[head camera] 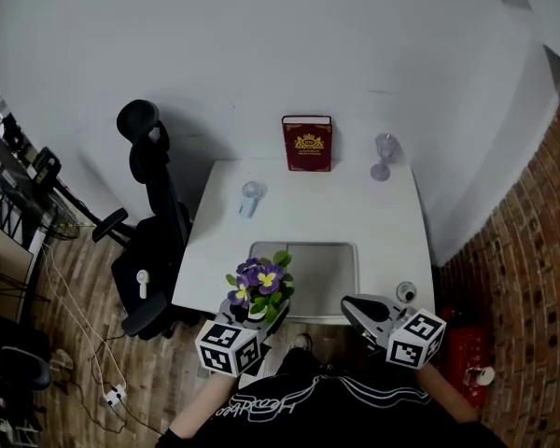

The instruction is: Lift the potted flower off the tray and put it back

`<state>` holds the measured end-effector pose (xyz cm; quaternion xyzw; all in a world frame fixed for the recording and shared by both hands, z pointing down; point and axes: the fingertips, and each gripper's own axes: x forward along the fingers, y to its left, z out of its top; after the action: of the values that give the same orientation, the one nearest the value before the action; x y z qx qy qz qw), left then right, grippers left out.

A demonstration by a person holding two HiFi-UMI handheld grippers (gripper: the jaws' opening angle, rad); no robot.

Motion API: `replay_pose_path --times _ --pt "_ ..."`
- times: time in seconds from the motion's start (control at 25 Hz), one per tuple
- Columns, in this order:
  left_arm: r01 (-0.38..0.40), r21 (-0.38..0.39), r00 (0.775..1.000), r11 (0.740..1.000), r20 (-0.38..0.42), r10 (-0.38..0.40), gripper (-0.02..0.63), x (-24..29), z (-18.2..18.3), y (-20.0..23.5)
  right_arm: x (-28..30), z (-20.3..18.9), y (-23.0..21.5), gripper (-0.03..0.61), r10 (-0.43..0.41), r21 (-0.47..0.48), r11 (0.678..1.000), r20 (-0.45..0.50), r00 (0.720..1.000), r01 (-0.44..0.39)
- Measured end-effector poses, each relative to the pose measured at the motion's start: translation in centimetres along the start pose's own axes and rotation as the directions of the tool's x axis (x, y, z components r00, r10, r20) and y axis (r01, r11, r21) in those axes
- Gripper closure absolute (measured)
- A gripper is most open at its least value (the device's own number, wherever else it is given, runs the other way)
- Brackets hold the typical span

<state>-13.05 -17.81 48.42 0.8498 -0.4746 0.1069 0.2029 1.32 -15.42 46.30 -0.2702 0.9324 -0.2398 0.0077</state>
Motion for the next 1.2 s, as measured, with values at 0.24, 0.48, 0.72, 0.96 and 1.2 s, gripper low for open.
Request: replay_pose_path --times 0.24,0.48,0.72,0.96,1.2 --pt "0.008 0.023 1.000 1.000 -0.023 -0.008 0.261 2.8 1.1 2.2 1.2 0.9 -2.1 0.578 -0.036 0.028 0.999 0.024 0.999 0.035" --pt "0.005 0.063 0.998 0.998 -0.061 -0.001 0.261 6.6 1.3 5.0 2.2 1.8 -5.0 0.578 -0.082 0.062 0.995 0.050 0.995 0.079" --pt "0.005 0.077 0.995 0.997 -0.105 0.003 0.261 10.2 0.2 8.2 3.4 2.2 -7.8 0.578 -0.120 0.091 0.989 0.047 0.992 0.116" --pt "-0.013 0.076 0.988 0.997 -0.155 0.024 0.261 12.4 -2.0 11.0 4.6 2.6 -9.6 0.578 -0.141 0.102 0.985 0.030 0.990 0.137" --pt "-0.025 0.111 0.977 0.994 -0.210 0.048 0.261 12.8 -4.4 12.7 5.6 2.6 -10.4 0.578 -0.140 0.104 0.985 0.017 0.990 0.138"
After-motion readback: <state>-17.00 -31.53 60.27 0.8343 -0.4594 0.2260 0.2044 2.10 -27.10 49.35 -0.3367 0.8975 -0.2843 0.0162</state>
